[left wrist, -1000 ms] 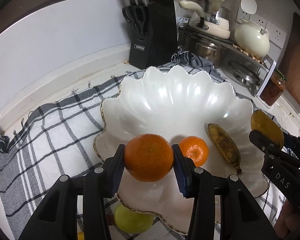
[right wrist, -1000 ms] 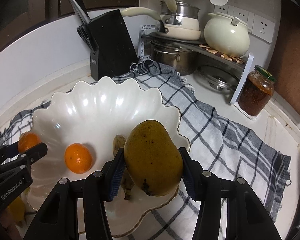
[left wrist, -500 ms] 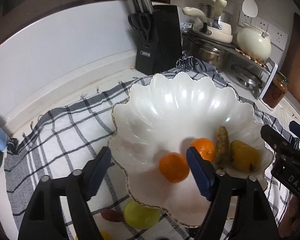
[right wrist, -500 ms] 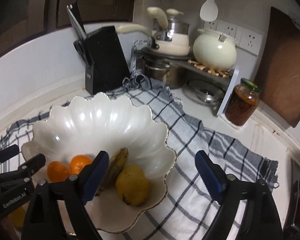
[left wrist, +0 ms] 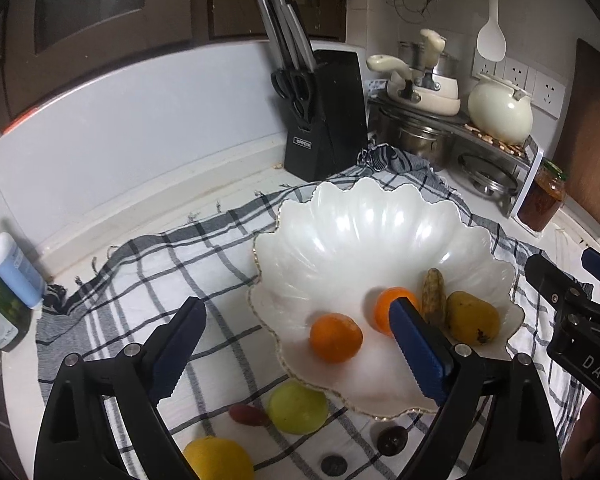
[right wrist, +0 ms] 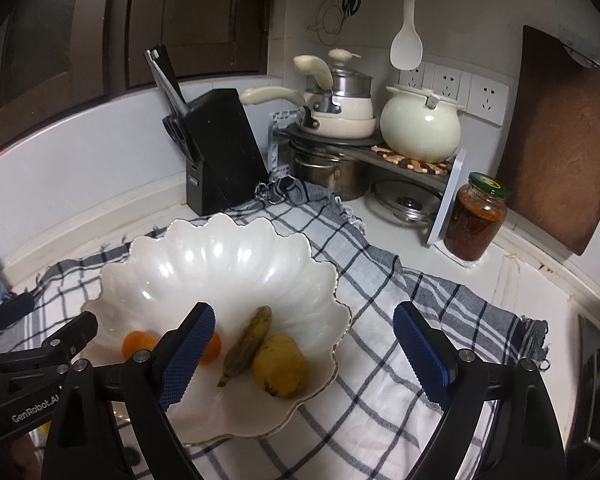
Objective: Organize fruits
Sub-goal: 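Raise both open tools away from the bowl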
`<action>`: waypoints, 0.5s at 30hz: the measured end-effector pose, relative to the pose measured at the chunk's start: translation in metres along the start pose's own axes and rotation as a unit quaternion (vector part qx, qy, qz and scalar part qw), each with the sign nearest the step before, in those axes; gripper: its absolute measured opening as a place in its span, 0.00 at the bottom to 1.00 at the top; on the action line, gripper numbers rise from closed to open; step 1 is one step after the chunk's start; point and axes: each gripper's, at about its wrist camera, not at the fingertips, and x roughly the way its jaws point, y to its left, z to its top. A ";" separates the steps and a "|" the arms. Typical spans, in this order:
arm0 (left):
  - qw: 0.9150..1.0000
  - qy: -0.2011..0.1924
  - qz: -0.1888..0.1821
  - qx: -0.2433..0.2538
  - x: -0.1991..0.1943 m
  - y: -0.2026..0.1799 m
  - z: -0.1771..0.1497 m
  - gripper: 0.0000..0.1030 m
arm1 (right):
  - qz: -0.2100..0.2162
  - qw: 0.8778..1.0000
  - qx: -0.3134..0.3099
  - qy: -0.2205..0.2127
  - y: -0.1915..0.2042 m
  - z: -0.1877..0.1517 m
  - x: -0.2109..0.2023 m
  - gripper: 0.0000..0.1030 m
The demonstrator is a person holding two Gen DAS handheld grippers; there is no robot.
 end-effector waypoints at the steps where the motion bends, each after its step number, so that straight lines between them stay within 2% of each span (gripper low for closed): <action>1: 1.000 -0.002 0.000 -0.001 -0.004 0.001 -0.001 0.91 | 0.001 1.000 0.001 -0.001 0.001 0.000 -0.002 0.89; 15: 0.999 -0.021 0.028 -0.009 -0.043 0.026 -0.022 0.91 | 0.030 0.999 -0.002 -0.022 0.026 -0.014 -0.037 0.89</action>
